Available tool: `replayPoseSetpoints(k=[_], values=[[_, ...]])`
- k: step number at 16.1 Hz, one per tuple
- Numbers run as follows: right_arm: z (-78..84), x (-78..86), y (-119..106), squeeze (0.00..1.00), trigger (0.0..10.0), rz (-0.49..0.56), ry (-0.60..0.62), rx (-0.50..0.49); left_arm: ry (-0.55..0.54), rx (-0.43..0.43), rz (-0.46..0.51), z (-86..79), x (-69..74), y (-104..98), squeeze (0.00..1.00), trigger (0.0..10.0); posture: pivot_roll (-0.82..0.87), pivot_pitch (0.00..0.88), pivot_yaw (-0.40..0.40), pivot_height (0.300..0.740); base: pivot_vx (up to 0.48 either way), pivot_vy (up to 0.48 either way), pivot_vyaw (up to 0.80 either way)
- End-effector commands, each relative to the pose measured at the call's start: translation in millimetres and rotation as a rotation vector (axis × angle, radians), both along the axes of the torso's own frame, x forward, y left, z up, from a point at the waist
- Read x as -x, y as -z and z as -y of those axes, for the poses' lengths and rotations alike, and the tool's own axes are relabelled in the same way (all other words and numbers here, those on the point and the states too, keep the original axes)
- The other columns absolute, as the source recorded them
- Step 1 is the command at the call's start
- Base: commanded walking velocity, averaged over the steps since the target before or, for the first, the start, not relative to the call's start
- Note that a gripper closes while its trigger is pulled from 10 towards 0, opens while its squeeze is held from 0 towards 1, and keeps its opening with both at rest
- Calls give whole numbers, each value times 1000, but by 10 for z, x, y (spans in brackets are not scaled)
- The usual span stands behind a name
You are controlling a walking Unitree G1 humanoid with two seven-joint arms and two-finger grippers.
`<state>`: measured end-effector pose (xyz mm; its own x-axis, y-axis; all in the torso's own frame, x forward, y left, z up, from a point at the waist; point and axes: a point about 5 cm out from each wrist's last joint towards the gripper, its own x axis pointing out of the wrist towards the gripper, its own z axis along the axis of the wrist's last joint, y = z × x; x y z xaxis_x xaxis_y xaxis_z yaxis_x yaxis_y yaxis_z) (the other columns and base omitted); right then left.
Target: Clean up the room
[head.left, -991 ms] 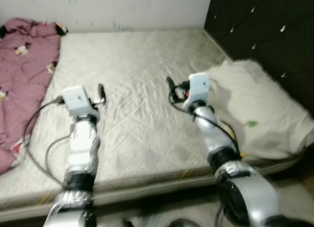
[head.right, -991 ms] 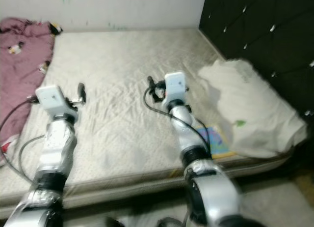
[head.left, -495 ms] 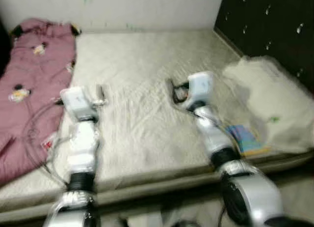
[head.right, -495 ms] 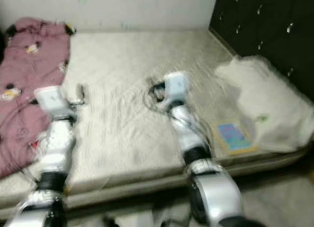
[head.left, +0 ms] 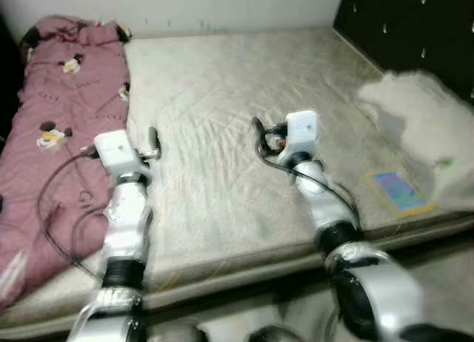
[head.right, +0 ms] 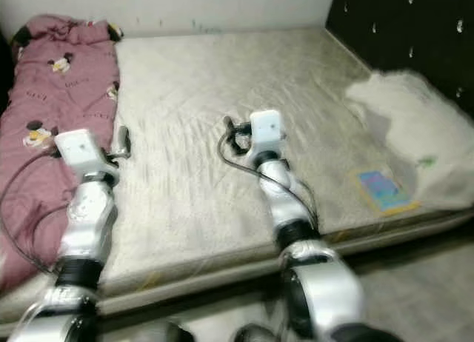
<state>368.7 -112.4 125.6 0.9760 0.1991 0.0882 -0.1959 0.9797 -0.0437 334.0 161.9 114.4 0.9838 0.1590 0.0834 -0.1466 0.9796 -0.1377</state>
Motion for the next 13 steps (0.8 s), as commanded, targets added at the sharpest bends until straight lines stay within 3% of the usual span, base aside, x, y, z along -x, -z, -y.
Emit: replayPoseSetpoints(k=[1, 8, 10, 13], values=[[-35, -27, -70, 0, 10000, 18, -9, -9, -16, -13, 2, -59, -8, -23, 0, 10000, 40, 0, -31, 740, 0, 480, 0], [-46, -27, -78, 0, 10000, 24, -15, -7, -18, -15, 2, -68, -11, -24, 0, 10000, 40, 0, -30, 740, 0, 480, 0], [-102, -17, -94, 12, 10000, 50, -40, 52, -20, -14, -2, -71, -13, -21, 0, 10000, 42, 0, -29, 740, 0, 480, 800], [-78, -20, -89, 0, 10000, 40, -27, 11, -20, -15, -2, -75, -13, -19, 0, 10000, 44, 0, -29, 740, 0, 480, 738]])
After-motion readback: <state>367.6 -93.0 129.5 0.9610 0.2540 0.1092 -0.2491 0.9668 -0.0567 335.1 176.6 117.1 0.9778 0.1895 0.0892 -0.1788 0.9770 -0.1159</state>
